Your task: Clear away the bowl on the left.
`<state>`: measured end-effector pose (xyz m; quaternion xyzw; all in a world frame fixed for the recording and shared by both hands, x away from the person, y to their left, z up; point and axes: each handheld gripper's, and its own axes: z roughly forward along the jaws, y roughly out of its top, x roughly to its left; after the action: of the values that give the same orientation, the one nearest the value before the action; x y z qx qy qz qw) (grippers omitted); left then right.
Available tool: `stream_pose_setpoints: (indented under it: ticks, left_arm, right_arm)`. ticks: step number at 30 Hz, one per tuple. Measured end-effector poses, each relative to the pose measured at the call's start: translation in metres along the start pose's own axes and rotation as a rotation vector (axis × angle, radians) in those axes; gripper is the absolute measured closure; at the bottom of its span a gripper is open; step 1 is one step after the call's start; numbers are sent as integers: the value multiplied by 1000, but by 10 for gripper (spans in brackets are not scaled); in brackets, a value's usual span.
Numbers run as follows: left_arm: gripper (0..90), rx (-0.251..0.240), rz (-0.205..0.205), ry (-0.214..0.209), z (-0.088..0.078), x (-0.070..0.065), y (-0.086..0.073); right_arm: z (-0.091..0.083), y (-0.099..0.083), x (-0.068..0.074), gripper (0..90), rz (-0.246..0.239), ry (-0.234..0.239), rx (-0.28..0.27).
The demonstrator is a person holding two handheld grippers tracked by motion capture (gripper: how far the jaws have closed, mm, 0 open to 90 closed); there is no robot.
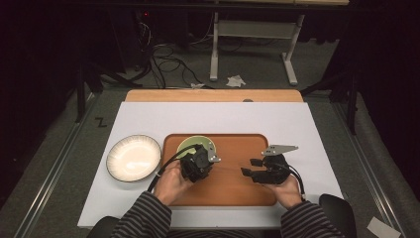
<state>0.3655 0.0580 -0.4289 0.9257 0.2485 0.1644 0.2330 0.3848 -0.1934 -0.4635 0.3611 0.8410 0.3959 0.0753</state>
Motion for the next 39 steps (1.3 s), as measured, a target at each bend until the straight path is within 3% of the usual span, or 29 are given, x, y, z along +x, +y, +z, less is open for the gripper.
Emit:
stream_pose_setpoints:
  ticks: [17,27,39]
  left_arm:
    - [838,37,93,-31,28,-17,26]
    - [835,49,117,-50,39,-23,35]
    - [836,62,166,-30,47,-29,38]
  right_arm:
    - [-2,0,-3,468,28,1,-4]
    - [-1,0,-3,468,24,1,4]
    - [0,-1,-3,468,21,4,11]
